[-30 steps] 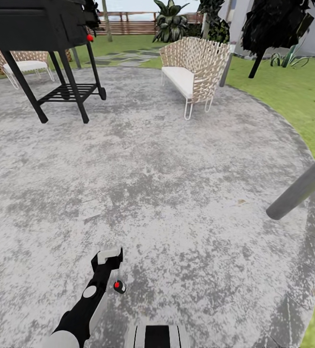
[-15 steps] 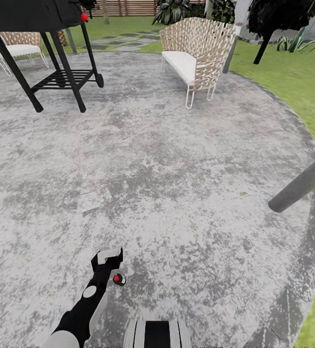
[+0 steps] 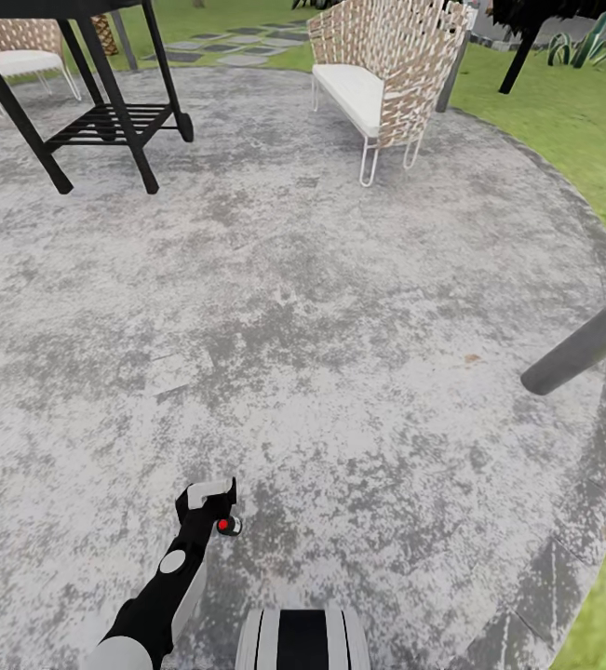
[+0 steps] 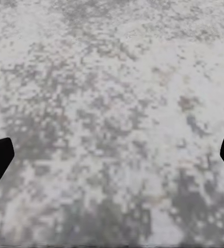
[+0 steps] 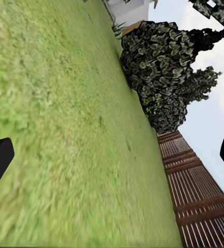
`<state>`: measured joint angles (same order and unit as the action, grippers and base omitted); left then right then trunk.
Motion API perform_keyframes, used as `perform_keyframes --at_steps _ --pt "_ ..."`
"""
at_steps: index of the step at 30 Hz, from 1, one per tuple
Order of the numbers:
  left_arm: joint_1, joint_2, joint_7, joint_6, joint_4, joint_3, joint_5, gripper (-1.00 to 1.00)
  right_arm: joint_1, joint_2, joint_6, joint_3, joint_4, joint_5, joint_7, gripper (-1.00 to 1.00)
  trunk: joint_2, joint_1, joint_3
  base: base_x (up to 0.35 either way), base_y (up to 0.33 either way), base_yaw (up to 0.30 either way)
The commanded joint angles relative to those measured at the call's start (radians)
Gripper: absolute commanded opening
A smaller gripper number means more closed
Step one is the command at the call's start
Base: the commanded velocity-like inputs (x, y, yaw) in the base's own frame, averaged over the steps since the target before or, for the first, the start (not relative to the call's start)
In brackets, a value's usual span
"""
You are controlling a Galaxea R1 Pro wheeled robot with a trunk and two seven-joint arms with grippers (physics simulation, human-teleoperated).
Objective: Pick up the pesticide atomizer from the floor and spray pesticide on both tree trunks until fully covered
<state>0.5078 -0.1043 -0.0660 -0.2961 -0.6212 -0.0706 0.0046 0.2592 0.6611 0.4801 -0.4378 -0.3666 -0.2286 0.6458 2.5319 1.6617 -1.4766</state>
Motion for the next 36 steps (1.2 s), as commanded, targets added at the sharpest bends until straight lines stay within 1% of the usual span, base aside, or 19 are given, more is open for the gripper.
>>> perform_keyframes --at_steps 1,12,22,28,36 --pt "0.000 0.000 0.000 0.000 0.000 0.000 0.000 1.00 0.000 0.000 0.000 0.000 0.000 0.000 0.000 1.00 0.000 0.000 -0.004 0.000 0.000 0.000" --pt "0.000 0.000 0.000 -0.003 -0.001 -0.006 0.001 1.00 0.000 0.000 0.000 0.001 0.000 0.000 0.000 1.00 0.000 0.000 -0.004 -0.002 0.000 0.000" --pt "0.000 0.000 0.000 -0.010 -0.002 -0.007 0.001 1.00 0.000 0.000 0.000 0.001 0.000 0.000 0.000 1.00 0.000 0.000 -0.004 -0.145 0.000 0.000" --pt "0.001 0.000 0.000 -0.028 -0.002 -0.008 0.001 1.00 0.000 0.000 0.000 0.002 0.000 0.000 0.000 1.00 0.000 0.000 -0.004 -0.024 0.000 0.000" --pt "0.000 0.000 0.000 -0.030 0.000 -0.006 0.001 1.00 0.000 -0.001 0.000 0.003 0.020 -0.001 0.000 1.00 0.000 0.000 -0.004 -0.002 0.000 0.000"
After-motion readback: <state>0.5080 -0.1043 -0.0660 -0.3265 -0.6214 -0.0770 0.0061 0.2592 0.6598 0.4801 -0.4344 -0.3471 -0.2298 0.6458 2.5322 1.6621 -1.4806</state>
